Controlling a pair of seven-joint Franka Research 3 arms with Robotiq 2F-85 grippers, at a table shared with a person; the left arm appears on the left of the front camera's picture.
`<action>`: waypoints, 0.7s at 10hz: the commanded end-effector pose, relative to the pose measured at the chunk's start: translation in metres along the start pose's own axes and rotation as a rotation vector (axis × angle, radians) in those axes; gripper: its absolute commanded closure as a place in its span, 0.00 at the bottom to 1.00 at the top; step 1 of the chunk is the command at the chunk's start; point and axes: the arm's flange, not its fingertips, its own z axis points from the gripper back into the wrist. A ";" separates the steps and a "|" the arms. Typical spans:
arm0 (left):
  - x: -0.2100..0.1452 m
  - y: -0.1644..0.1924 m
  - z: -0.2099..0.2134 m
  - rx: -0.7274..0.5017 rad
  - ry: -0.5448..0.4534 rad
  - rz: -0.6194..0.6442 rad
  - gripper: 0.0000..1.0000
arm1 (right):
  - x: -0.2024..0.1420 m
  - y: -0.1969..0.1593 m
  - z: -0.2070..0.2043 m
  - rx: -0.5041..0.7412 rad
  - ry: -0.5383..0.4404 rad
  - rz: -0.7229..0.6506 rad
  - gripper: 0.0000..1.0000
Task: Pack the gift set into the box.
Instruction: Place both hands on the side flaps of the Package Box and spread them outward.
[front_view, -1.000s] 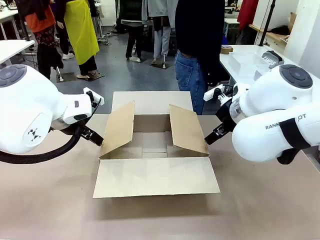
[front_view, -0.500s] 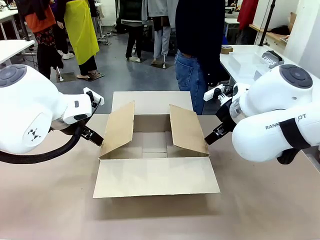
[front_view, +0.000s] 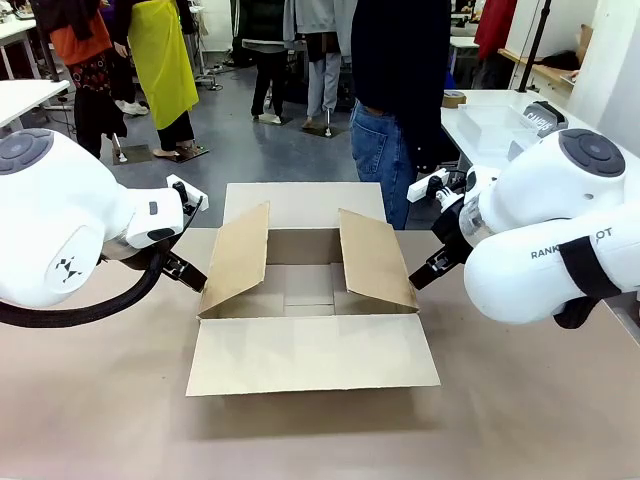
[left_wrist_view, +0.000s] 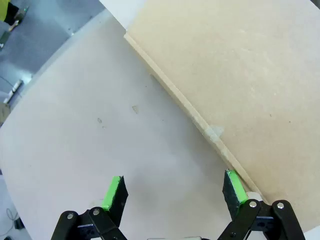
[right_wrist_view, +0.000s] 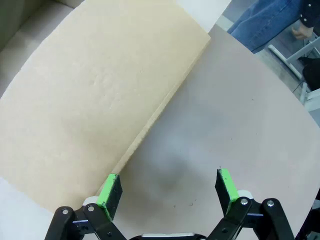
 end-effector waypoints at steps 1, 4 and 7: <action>0.000 -0.001 0.000 0.000 -0.002 -0.001 0.00 | 0.000 0.000 0.000 0.000 0.000 -0.001 0.00; -0.006 0.006 0.018 -0.044 0.003 0.016 0.00 | -0.002 -0.005 0.014 0.073 0.021 -0.036 0.00; -0.029 0.050 0.113 0.131 0.104 0.216 0.00 | -0.017 -0.036 0.118 0.066 0.047 -0.249 0.00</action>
